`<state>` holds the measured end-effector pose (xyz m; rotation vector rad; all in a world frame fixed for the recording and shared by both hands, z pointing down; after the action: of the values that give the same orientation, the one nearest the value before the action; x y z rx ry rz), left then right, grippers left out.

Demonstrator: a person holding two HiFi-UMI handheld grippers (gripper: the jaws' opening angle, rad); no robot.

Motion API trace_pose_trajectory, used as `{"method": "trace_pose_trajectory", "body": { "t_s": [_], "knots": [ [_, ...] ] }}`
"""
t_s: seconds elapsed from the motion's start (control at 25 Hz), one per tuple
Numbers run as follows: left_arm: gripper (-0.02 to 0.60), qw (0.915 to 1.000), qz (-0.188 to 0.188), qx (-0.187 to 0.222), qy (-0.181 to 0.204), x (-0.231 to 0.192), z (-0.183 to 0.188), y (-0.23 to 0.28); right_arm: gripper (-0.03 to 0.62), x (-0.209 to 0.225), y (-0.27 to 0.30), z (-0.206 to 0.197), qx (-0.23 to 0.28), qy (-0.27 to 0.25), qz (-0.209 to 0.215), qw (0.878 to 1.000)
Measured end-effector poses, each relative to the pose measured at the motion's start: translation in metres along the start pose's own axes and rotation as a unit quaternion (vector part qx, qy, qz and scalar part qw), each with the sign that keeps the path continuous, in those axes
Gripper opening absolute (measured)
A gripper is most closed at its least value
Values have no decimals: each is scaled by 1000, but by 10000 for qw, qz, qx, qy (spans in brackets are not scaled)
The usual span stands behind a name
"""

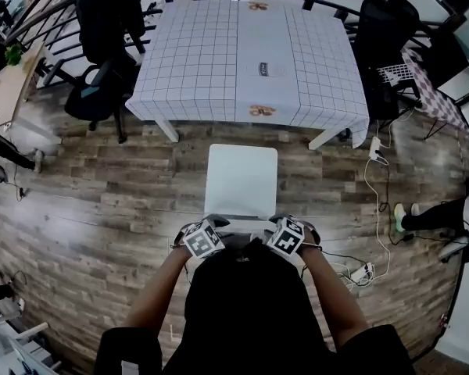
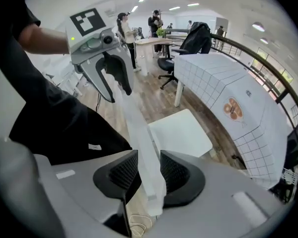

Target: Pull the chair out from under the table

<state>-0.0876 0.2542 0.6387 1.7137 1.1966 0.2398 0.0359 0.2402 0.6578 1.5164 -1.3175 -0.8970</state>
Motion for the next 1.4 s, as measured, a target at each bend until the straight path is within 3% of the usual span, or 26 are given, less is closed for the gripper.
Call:
{"method": "trace_pose_trajectory", "body": {
  "t_s": [0.08,0.16,0.28,0.4,0.48,0.64,0.92,1.16,1.4],
  "knots": [
    [156,9974,51,604,-383,-12,27,-21,139,26,-25,5,402,276,-158,9987],
    [146,9874,24,1314,-879,-9,46,-42,138,34,-53,9,976,702,-358,9921],
    [134,9600,-54,2366,-1497,9,55,-83,138,18,-90,25,1635,1247,-661,9764],
    [103,9304,90,3232,-1727,12,74,-120,135,17,-120,45,2335,1403,-1034,9566],
    [59,9165,166,3588,-1762,9,95,-128,100,30,-143,53,2942,1462,-1337,9350],
    [11,9054,465,3945,-1495,11,125,-149,38,47,-189,77,4002,1550,-1949,8819],
    [10,8811,1170,4468,-1020,27,167,-188,-2,66,-250,92,4615,1949,-2672,8232],
    [9,8513,1520,4958,-800,46,197,-216,-3,64,-292,94,4773,1830,-3308,7933],
    [9,8476,1715,4989,-567,56,204,-216,-3,60,-298,97,4733,1449,-3759,7834]
  ]
}}
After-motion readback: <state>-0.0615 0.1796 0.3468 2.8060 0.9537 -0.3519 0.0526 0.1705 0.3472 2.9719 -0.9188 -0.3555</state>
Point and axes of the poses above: the fingertips, and each gripper's own axes: y forward along the fingers, x to its right, z out of its top, the point moved 2 cm from there along -y, backward along the fingers, and after that the axes turned 11 degrees about -y, right-handed, at the moved point
